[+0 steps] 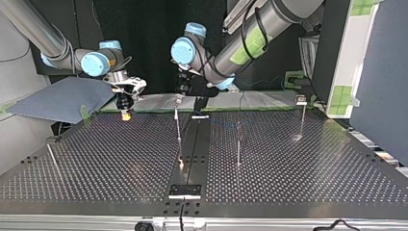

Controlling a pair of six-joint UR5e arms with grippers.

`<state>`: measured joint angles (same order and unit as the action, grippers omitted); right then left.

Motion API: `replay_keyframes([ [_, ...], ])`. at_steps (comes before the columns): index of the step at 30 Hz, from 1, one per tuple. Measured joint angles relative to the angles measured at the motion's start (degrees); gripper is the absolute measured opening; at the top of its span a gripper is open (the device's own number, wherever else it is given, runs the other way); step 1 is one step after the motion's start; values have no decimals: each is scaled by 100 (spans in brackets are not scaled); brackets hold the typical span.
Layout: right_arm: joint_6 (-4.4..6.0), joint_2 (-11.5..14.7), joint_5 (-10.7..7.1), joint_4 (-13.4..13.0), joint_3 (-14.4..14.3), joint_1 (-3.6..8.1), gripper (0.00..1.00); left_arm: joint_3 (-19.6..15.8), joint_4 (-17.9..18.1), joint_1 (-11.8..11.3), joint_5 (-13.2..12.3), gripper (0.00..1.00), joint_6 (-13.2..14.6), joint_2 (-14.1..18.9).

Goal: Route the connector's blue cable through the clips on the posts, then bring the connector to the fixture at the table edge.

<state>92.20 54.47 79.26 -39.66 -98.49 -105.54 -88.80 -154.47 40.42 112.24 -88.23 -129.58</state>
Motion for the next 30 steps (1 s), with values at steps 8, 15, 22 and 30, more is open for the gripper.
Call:
replay_keyframes([
  [8, 2, -7, -9, 0, 0, 3, 0, -20, -45, 25, 143, 100, -1, 24],
  [15, 2, -15, -30, 8, -1, 1, 0, -272, 11, 189, 250, 100, -96, 278],
  [22, 55, -18, -34, -6, 0, 2, 0, -633, 282, 358, 267, 100, -439, 639],
  [30, 111, -19, -48, -5, 0, 38, 0, -1001, 421, 450, 283, 100, -806, 1007],
])
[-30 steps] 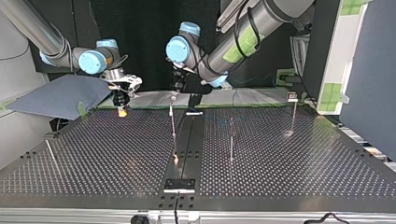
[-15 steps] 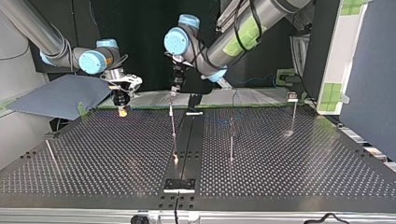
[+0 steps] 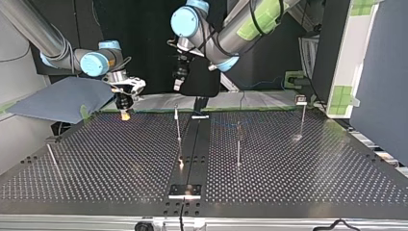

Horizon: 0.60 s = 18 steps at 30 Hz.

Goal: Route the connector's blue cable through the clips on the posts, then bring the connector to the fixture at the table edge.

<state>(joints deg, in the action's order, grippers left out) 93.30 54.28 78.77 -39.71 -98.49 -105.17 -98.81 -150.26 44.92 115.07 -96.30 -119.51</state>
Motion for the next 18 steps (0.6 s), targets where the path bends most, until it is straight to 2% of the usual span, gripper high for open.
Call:
replay_keyframes([
  [5, 32, 0, -1, 29, 0, 7, 0, -255, 233, 6, 20, 100, -229, 254],
  [10, 52, 0, -1, 59, 0, 15, 0, -507, 438, 31, 61, 100, -278, 507],
  [18, 58, -1, -1, 79, -2, 23, 0, -903, 562, 43, 51, 100, -318, 904],
])
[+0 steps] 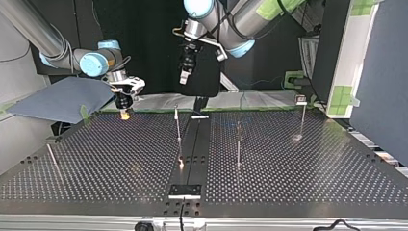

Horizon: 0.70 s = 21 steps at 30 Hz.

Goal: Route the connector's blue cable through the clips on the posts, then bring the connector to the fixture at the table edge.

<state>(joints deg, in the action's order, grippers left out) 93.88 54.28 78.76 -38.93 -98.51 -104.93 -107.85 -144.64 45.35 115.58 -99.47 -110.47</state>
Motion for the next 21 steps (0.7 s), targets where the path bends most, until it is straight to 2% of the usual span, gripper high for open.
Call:
replay_keyframes([
  [8, 0, 0, 0, 41, -3, 0, 0, -399, 276, -1, -26, 100, -316, 397],
  [16, 24, -1, 0, 66, -1, -3, 0, -790, 304, 4, -142, 100, -683, 788],
  [21, 26, -1, 0, 70, -2, -16, 0, -1021, 302, 5, -153, 100, -764, 1021],
])
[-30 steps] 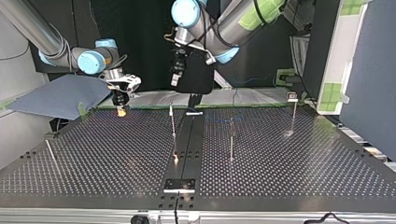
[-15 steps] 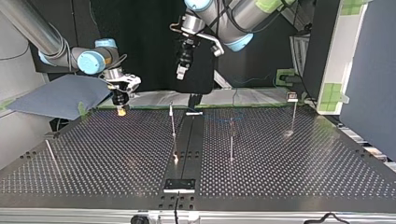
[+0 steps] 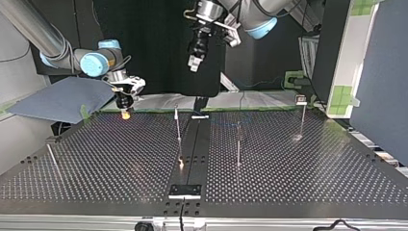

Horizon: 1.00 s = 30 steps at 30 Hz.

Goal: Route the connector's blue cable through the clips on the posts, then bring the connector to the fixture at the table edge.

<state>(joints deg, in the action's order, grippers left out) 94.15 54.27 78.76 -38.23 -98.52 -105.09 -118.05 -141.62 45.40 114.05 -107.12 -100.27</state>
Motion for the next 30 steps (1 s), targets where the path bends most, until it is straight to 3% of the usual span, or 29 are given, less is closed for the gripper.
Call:
replay_keyframes([
  [6, 1, 0, -7, 1, -1, -13, 0, -253, 42, -26, -4, 100, -27, 253],
  [10, 0, 1, -9, -1, 0, -17, 0, -477, 227, -72, -152, 100, -134, 470],
  [15, 0, -3, -8, -25, 0, -18, 0, -736, 481, -126, -283, 100, -327, 462],
  [25, 0, -1, -9, -45, 1, -21, 0, -1238, 979, -158, 30, 100, -223, 402],
  [30, -9, 28, -3, -14, 27, 19, 0, -1470, 1214, -160, 64, 100, -56, 405],
])
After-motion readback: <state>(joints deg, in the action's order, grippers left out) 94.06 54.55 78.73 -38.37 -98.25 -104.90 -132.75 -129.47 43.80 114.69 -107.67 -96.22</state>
